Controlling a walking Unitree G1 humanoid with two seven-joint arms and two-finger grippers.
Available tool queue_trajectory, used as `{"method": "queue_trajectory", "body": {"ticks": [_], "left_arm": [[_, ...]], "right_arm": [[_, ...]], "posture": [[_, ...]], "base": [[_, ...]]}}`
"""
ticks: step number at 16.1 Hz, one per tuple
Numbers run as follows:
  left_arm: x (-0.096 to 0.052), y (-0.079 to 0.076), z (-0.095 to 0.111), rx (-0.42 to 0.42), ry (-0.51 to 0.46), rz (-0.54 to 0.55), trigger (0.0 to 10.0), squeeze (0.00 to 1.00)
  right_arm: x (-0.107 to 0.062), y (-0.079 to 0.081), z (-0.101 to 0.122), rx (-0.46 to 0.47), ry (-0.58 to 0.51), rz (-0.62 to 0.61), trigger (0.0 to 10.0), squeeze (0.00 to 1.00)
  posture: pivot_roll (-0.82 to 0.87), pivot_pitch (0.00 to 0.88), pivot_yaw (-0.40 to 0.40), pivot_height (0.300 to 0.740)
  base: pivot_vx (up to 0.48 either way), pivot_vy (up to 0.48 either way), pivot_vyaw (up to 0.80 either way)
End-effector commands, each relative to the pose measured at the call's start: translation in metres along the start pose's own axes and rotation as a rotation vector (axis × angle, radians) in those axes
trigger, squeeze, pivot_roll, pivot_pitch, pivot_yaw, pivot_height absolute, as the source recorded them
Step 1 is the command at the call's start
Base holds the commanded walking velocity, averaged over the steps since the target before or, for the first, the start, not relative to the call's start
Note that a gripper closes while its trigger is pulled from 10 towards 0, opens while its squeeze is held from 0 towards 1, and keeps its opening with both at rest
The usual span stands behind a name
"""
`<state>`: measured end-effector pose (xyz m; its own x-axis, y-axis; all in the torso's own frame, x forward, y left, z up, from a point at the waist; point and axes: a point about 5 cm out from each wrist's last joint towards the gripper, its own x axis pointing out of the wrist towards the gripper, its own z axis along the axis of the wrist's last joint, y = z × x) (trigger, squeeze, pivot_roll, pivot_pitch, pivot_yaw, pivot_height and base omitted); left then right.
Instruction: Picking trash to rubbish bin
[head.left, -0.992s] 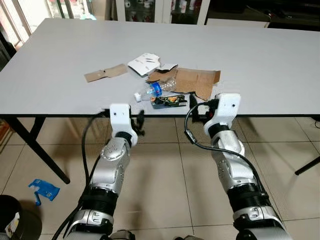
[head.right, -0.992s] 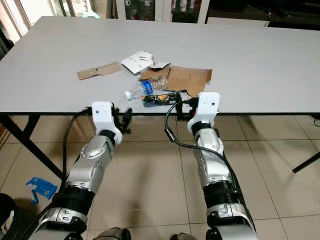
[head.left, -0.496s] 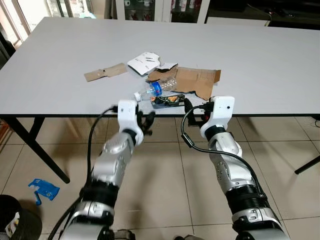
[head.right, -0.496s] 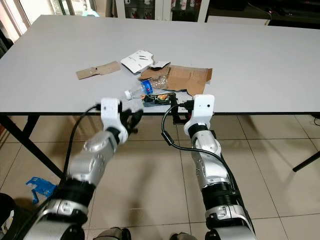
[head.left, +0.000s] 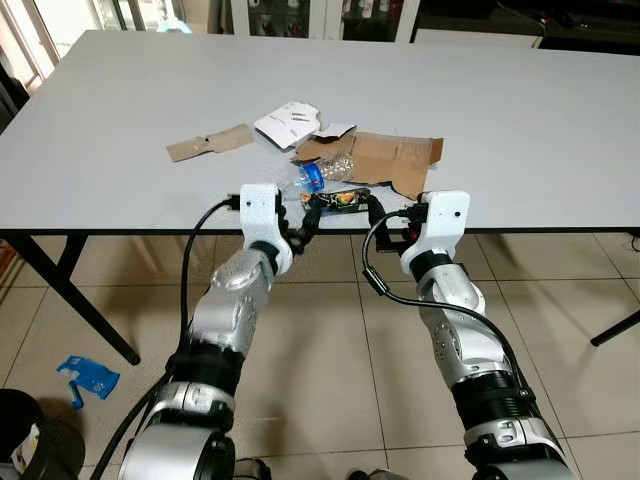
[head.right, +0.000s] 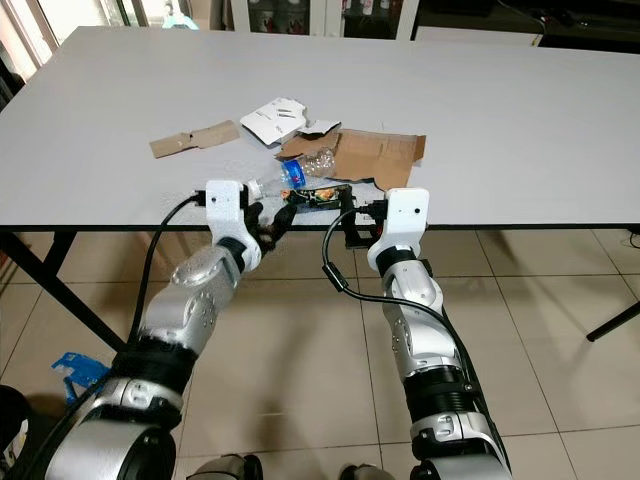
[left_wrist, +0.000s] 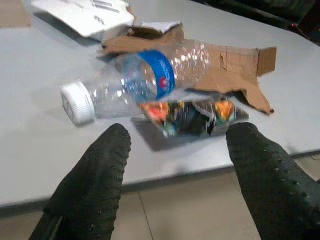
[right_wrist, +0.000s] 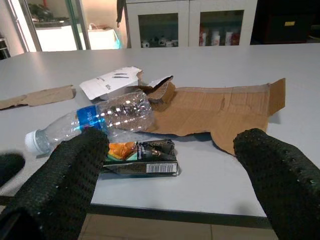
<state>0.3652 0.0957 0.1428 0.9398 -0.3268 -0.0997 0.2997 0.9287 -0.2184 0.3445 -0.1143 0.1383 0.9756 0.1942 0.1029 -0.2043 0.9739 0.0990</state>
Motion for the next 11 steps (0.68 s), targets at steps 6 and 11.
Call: {"method": "queue_trajectory", "body": {"ticks": [6, 11], "left_arm": [[0.014, -0.01, 0.025, -0.121, -0.011, 0.01, 10.0, 1.0], [0.023, -0.018, 0.032, -0.206, 0.029, 0.048, 10.0, 1.0]], "right_arm": [[-0.002, 0.002, 0.0, 0.008, 0.007, 0.027, 10.0, 0.0], [-0.003, 0.003, -0.001, 0.005, 0.015, 0.033, 10.0, 0.0]], "posture": [[-0.02, 0.106, -0.034, 0.74], [-0.02, 0.109, -0.034, 0.74]], "base": [[0.0, 0.0, 0.0], [0.0, 0.0, 0.0]]}}
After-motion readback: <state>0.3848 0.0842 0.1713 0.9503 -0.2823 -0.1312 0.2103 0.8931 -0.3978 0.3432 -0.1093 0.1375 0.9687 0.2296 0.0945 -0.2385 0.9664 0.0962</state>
